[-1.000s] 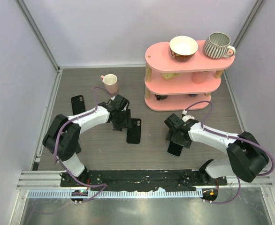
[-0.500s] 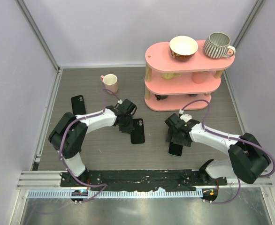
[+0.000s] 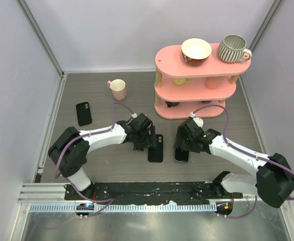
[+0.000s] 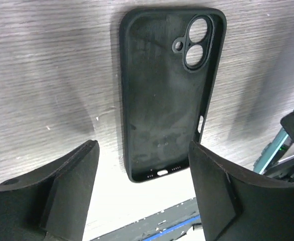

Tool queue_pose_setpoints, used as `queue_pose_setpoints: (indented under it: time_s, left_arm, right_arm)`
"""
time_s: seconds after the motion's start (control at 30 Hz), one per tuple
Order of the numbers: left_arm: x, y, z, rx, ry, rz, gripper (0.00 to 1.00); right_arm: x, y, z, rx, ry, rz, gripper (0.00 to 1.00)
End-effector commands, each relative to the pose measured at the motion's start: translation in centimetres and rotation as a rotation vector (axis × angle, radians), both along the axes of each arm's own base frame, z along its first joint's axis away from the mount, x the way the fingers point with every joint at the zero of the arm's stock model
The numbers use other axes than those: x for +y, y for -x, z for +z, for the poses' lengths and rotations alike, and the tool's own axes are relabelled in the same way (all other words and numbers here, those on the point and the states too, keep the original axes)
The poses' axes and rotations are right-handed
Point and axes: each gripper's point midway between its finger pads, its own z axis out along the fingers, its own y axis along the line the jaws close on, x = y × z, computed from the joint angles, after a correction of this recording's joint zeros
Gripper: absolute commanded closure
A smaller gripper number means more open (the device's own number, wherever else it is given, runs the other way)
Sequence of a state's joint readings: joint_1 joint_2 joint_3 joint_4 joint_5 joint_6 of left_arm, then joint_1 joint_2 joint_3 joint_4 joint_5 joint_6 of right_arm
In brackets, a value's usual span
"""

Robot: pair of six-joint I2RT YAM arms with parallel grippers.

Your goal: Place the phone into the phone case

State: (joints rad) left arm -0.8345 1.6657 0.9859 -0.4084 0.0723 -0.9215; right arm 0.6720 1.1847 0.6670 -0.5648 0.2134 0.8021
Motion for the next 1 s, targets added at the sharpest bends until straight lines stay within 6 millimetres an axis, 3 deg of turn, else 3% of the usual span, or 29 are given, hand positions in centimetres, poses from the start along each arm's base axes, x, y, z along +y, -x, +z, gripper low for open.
queue_pose_setpoints:
  time_s: [0.0,0.13,0.2,0.27,0.3,0.33,0.37,0.43,0.53,0.7,0.97]
  left_arm:
    - [0.2,-0.7,3.7,-0.036,0.105,0.068,0.23]
    - [2.7,-1.8,5.2,-0.030,0.210,0.134,0.25]
    - [3.3,-2.5,6.9,-0.072,0.289,0.127,0.26]
    - [5.4,-3.2,7.3,-0.062,0.306,0.154,0.23]
    - [6.2,-3.5,7.6,-0.083,0.296,0.134,0.21]
    - [8.0,-4.1,8.3,-0.083,0.280,0.169,0.08]
    - [9.0,-4.6,8.7,-0.097,0.254,0.176,0.00]
    - [11.5,-5.5,9.7,-0.129,0.189,0.170,0.00]
    - [13.6,-6.1,10.7,-0.179,0.107,0.144,0.00]
    - [15.5,-5.9,9.8,-0.201,0.010,0.131,0.00]
    - [15.7,-5.8,10.3,-0.238,0.021,0.128,0.00]
  right_arm:
    - [4.1,-2.9,3.9,-0.114,-0.150,0.023,0.71]
    - [7.3,-3.2,4.8,-0.146,-0.208,0.084,0.71]
    - [8.9,-3.4,5.1,-0.166,-0.243,0.114,0.71]
    - [10.1,-3.3,5.4,-0.174,-0.262,0.135,0.70]
    - [10.7,-3.4,5.1,-0.170,-0.269,0.127,0.71]
    - [10.9,-3.5,5.1,-0.176,-0.263,0.126,0.71]
    - [11.6,-3.4,5.3,-0.179,-0.267,0.132,0.71]
    - [12.3,-3.6,4.4,-0.169,-0.247,0.129,0.71]
    - [13.2,-3.6,3.6,-0.149,-0.222,0.119,0.71]
    - [14.6,-4.2,3.3,-0.154,-0.220,0.101,0.70]
    - [14.4,-4.7,2.2,-0.167,-0.141,0.067,0.68]
